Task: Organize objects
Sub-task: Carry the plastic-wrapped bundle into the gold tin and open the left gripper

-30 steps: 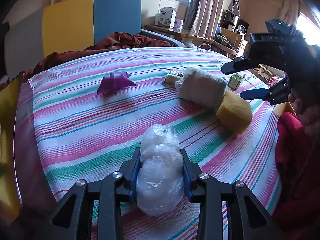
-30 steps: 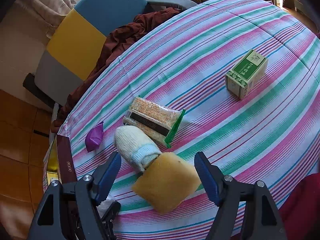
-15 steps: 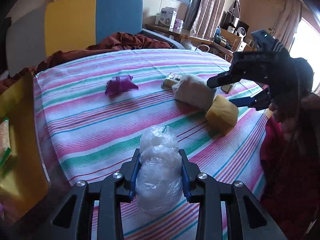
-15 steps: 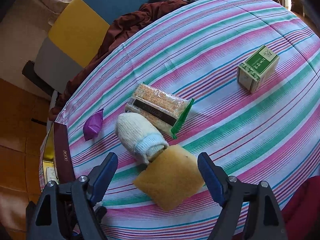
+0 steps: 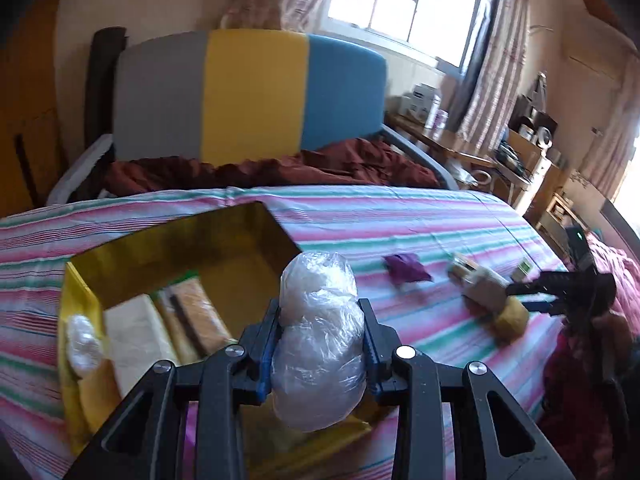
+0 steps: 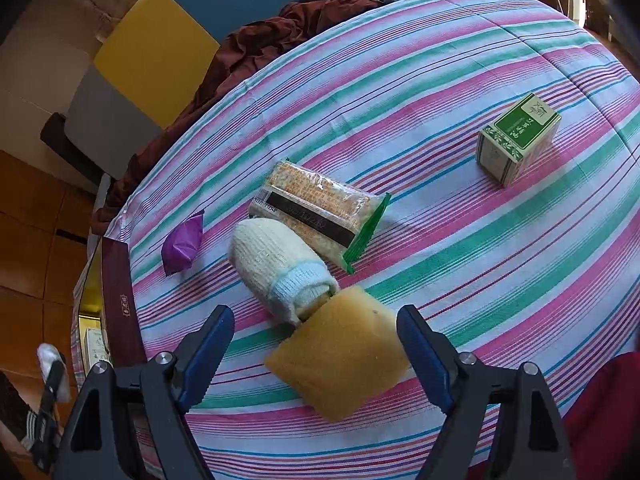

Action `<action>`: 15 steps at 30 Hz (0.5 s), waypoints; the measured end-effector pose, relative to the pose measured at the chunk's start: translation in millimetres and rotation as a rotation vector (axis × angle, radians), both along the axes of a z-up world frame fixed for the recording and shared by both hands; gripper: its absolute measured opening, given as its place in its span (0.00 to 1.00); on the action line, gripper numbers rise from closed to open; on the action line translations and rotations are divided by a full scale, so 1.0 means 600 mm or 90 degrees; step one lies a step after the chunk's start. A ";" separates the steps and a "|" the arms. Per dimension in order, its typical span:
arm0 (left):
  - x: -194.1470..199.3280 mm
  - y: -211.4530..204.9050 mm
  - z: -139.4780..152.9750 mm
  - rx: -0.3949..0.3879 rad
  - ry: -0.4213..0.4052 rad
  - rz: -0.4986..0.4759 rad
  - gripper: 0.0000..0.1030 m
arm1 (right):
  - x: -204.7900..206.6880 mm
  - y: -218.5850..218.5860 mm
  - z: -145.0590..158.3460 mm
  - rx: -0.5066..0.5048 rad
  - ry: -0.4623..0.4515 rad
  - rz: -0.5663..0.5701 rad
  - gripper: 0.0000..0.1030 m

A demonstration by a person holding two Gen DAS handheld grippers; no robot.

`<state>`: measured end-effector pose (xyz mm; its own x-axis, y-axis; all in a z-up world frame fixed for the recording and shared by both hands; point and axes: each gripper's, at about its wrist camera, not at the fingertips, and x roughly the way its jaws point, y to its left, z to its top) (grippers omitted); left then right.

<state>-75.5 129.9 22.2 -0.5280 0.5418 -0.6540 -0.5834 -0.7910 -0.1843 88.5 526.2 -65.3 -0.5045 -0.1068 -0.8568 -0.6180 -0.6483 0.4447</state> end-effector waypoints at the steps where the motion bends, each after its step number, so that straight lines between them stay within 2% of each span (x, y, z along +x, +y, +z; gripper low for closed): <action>1: -0.026 -0.025 0.007 0.000 0.001 0.027 0.34 | 0.000 -0.002 0.001 0.001 0.000 0.003 0.84; 4: -0.095 -0.087 0.008 -0.008 -0.003 0.087 0.35 | -0.006 -0.012 0.005 0.018 -0.023 0.023 0.85; 8: -0.181 -0.144 -0.023 -0.032 -0.028 0.150 0.35 | -0.016 -0.034 0.009 0.061 -0.069 0.067 0.86; 15: -0.262 -0.169 -0.096 -0.054 -0.093 0.182 0.36 | -0.030 -0.049 -0.001 0.102 -0.134 0.100 0.86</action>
